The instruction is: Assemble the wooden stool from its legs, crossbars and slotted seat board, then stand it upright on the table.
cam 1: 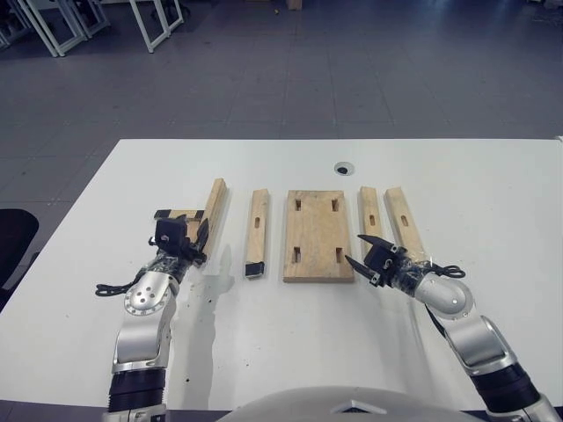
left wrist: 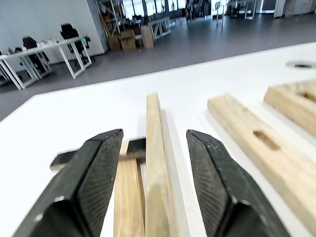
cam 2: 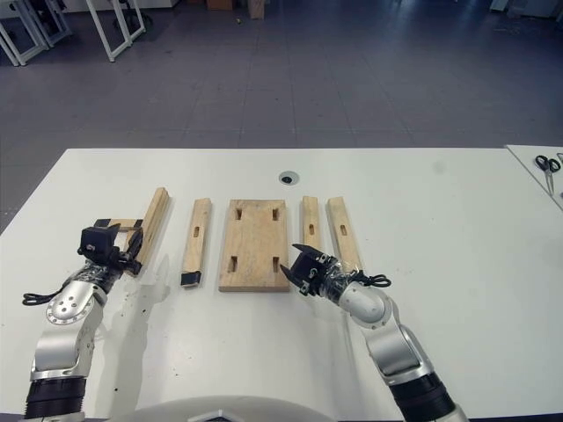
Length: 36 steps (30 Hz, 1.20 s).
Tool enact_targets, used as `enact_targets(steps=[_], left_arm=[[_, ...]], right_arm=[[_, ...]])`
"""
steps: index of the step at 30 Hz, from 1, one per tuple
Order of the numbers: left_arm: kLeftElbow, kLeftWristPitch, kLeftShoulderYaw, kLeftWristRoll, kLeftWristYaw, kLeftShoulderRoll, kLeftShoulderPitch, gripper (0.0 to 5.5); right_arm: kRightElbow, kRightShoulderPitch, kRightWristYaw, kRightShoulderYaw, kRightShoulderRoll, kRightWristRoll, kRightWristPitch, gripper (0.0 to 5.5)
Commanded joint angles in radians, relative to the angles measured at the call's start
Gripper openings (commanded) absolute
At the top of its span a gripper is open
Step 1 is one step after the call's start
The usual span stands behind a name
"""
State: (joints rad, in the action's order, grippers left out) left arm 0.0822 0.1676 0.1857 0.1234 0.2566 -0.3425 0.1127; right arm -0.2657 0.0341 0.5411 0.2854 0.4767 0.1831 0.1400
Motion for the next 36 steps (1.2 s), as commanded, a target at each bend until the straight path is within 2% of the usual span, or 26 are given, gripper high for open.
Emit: enact_targets(steps=[1, 10, 19, 23, 26, 29, 34, 36], left_arm=[[-0.055, 0.021, -0.022, -0.041, 0.002, -0.017, 0.013, 2.36], [-0.11, 0.064, -0.044, -0.055, -0.003, -0.013, -0.005, 2.36], [-0.087, 0.095, -0.068, -0.073, -0.006, -0.011, -0.022, 1.08], [-0.076, 0.063, -0.072, -0.104, -0.022, -0.026, -0.035, 1.04], [-0.049, -0.034, -0.053, -0.126, -0.052, -0.022, -0.071, 1.04], [0.006, -0.181, -0.036, -0.098, -0.049, -0.012, -0.128, 1.04], [0.055, -0.329, -0.058, 0.012, 0.056, 0.0, -0.218, 1.04], [0.075, -0.356, -0.085, 0.057, 0.118, 0.001, -0.234, 1.04]], right_arm=[[0.003, -0.007, 0.006, -0.009, 0.011, 0.005, 0.002, 2.63], [0.007, -0.008, 0.007, -0.006, 0.014, 0.007, 0.002, 2.63], [0.008, -0.008, 0.001, -0.007, 0.005, 0.011, 0.011, 2.63], [-0.002, -0.007, -0.004, -0.037, -0.031, -0.045, 0.06, 2.63], [-0.028, -0.021, -0.013, -0.095, -0.101, -0.156, 0.159, 3.12], [-0.083, -0.055, -0.015, -0.187, -0.191, -0.353, 0.31, 3.7], [-0.166, -0.133, -0.053, -0.354, -0.296, -0.715, 0.584, 4.44], [-0.194, -0.161, -0.083, -0.407, -0.318, -0.851, 0.676, 4.9]])
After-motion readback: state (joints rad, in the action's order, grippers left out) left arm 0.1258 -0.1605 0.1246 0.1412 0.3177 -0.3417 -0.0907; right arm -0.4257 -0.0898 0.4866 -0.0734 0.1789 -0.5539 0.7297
